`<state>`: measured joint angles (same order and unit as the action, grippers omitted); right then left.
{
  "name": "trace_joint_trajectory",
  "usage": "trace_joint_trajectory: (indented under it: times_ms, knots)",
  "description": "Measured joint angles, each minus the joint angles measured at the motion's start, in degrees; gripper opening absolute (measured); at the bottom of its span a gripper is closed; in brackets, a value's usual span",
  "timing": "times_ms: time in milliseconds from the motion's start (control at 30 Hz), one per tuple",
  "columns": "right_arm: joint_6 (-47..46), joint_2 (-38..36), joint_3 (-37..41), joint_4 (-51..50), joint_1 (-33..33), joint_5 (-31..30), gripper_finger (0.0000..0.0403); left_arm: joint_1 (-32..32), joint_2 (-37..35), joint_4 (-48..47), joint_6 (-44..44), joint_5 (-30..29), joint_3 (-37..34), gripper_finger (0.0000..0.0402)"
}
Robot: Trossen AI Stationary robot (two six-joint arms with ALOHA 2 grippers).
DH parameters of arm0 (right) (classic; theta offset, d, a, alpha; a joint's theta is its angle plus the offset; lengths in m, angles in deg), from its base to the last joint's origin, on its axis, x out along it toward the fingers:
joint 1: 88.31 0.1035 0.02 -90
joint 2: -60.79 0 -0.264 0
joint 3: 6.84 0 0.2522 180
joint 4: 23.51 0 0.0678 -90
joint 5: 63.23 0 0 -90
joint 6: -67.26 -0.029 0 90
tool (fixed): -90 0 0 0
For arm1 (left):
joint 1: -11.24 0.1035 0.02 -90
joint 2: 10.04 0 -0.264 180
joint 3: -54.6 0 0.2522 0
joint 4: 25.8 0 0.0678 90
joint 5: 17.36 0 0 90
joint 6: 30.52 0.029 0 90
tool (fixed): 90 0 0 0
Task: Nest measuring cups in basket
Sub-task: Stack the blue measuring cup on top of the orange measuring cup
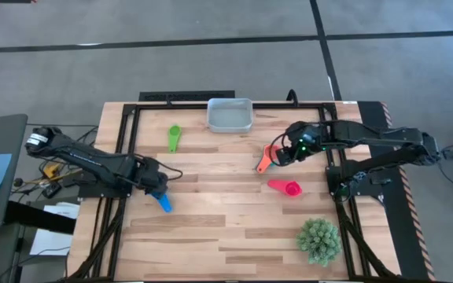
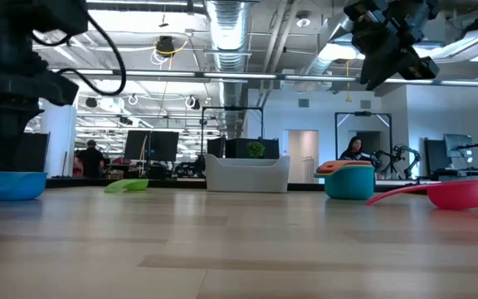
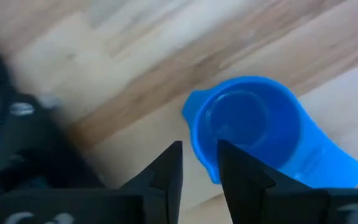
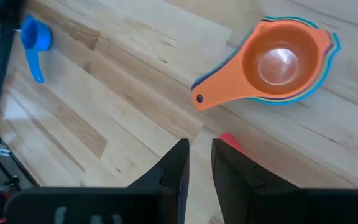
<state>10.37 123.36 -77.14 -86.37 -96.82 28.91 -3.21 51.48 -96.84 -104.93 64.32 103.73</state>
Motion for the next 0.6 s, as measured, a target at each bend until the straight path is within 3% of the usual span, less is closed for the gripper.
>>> trace_joint_trajectory:
  times_ms: [200, 367, 500, 600]
  knots:
    - [-0.03, 0.96, 0.00, 2.07, 0.00, 1.01, 0.0092, -0.71, 0.02, 5.08, -0.35, 2.52, -5.14, 0.0086]
    - [-1.33, 0.60, 0.00, 2.06, 0.00, 1.02, 0.0092, -0.66, 0.04, 7.14, 0.56, 1.33, -5.91, 0.0073]
    - [-2.18, -0.24, 0.00, 2.21, 0.00, 1.04, 0.0092, 0.43, 0.07, 9.16, 7.60, -1.83, -4.46, 0.0015]
    - [-3.16, -1.06, 0.00, 2.63, 0.03, 1.04, 0.0092, 2.71, 0.07, 15.35, 18.18, -3.46, -3.49, 0.0008]
